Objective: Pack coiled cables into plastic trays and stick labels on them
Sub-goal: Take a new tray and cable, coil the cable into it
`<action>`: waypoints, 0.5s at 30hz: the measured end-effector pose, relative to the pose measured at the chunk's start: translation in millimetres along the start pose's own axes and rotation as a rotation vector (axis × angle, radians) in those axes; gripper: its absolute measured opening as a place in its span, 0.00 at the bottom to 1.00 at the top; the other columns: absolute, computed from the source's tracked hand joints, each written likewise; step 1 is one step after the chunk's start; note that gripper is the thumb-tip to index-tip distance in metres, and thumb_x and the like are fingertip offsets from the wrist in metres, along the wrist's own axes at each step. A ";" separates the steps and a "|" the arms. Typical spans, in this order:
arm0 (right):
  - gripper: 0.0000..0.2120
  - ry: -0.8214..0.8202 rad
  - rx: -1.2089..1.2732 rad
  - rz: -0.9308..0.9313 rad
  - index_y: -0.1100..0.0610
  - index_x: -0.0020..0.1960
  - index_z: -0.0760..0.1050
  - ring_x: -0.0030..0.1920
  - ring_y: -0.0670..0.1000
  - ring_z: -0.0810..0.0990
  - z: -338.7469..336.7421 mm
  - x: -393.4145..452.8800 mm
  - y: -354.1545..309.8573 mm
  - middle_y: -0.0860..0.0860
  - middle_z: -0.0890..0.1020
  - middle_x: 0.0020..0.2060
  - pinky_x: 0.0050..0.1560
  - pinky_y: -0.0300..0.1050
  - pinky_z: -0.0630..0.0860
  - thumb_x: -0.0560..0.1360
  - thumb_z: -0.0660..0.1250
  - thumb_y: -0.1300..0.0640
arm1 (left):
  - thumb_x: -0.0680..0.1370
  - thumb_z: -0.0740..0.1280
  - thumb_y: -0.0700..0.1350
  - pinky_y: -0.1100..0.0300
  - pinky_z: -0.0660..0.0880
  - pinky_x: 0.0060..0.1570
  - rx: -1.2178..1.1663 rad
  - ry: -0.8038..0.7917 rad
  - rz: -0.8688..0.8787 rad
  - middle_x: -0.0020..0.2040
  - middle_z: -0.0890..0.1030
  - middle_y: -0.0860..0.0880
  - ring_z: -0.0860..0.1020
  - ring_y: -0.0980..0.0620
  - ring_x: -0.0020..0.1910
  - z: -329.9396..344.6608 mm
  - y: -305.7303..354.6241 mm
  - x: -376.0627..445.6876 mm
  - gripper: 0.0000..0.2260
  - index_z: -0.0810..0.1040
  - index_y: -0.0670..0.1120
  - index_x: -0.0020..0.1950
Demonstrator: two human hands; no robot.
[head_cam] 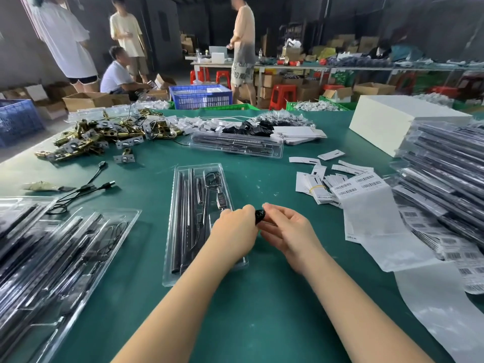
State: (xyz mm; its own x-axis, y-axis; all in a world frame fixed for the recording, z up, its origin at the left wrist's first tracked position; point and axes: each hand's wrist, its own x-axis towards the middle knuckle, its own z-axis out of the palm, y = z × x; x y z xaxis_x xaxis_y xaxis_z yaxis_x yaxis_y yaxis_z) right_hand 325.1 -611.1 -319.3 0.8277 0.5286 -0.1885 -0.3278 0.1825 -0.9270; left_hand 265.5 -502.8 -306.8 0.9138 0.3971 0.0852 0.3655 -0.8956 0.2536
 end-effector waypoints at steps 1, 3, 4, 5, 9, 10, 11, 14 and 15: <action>0.08 -0.002 -0.086 -0.018 0.57 0.47 0.81 0.35 0.44 0.81 1.0 -1.3 2.4 0.49 0.83 0.36 0.39 0.38 0.79 0.76 0.70 0.52 | 0.81 0.58 0.48 0.52 0.66 0.51 0.042 0.058 -0.016 0.53 0.79 0.44 0.75 0.41 0.55 3.0 0.8 -0.2 0.08 0.68 0.44 0.55; 0.12 -0.026 -0.220 -0.004 0.58 0.44 0.81 0.32 0.45 0.77 4.4 -5.9 9.2 0.48 0.80 0.33 0.40 0.39 0.77 0.75 0.70 0.48 | 0.80 0.58 0.45 0.54 0.63 0.55 0.040 0.117 -0.026 0.51 0.81 0.47 0.77 0.44 0.55 8.9 0.1 -0.1 0.12 0.65 0.46 0.63; 0.13 -0.031 -0.240 0.016 0.58 0.43 0.81 0.33 0.46 0.77 5.6 -8.1 11.6 0.47 0.80 0.32 0.41 0.40 0.77 0.75 0.70 0.48 | 0.79 0.58 0.42 0.56 0.62 0.57 0.008 0.131 -0.003 0.49 0.82 0.48 0.78 0.45 0.54 11.6 -0.5 0.5 0.16 0.62 0.46 0.67; 0.13 -0.033 -0.241 0.028 0.58 0.42 0.81 0.34 0.48 0.77 5.6 -9.4 13.2 0.48 0.81 0.32 0.42 0.41 0.77 0.76 0.69 0.48 | 0.78 0.58 0.41 0.57 0.61 0.58 -0.040 0.141 0.023 0.46 0.82 0.49 0.79 0.46 0.53 14.2 -0.9 0.3 0.20 0.59 0.45 0.70; 0.16 -0.091 -0.237 0.028 0.63 0.45 0.82 0.43 0.55 0.79 1.7 -10.9 11.0 0.61 0.83 0.43 0.55 0.58 0.78 0.79 0.65 0.49 | 0.77 0.56 0.41 0.58 0.60 0.58 -0.326 0.094 0.065 0.39 0.80 0.52 0.78 0.48 0.46 15.0 2.0 -3.5 0.26 0.51 0.45 0.74; 0.17 -0.104 -0.248 0.018 0.63 0.47 0.82 0.44 0.56 0.79 1.1 -11.1 10.9 0.62 0.83 0.45 0.56 0.59 0.77 0.78 0.65 0.49 | 0.77 0.56 0.41 0.59 0.59 0.60 -0.361 0.068 0.070 0.41 0.81 0.51 0.77 0.48 0.49 14.5 1.8 -4.1 0.27 0.50 0.46 0.74; 0.17 -0.108 -0.254 0.003 0.63 0.47 0.82 0.43 0.56 0.79 1.1 -11.1 12.4 0.62 0.83 0.45 0.55 0.60 0.77 0.78 0.66 0.48 | 0.77 0.55 0.42 0.59 0.57 0.61 -0.389 0.032 0.071 0.44 0.82 0.50 0.77 0.48 0.53 13.3 1.0 -4.3 0.28 0.49 0.47 0.75; 0.14 -0.065 -0.264 -0.053 0.57 0.44 0.84 0.38 0.51 0.78 2.4 -10.2 16.4 0.53 0.83 0.38 0.46 0.51 0.79 0.76 0.67 0.47 | 0.76 0.54 0.42 0.59 0.53 0.64 -0.481 -0.120 0.044 0.52 0.79 0.46 0.69 0.45 0.64 5.6 -4.8 -3.8 0.29 0.46 0.51 0.76; 0.13 -0.051 -0.279 -0.069 0.55 0.43 0.85 0.36 0.48 0.78 2.2 -10.0 16.7 0.50 0.83 0.36 0.42 0.46 0.78 0.76 0.68 0.47 | 0.76 0.54 0.42 0.59 0.53 0.64 -0.505 -0.166 0.032 0.54 0.77 0.45 0.66 0.43 0.66 2.8 -5.2 -4.6 0.30 0.46 0.52 0.76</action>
State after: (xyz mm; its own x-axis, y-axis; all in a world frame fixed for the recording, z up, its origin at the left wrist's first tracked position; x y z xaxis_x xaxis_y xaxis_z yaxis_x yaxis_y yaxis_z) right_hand 310.3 -611.5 -332.2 0.8172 0.5653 -0.1122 -0.1280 -0.0119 -0.9917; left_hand 259.9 -500.4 -311.2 0.9539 0.2969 -0.0426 0.2431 -0.6822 0.6895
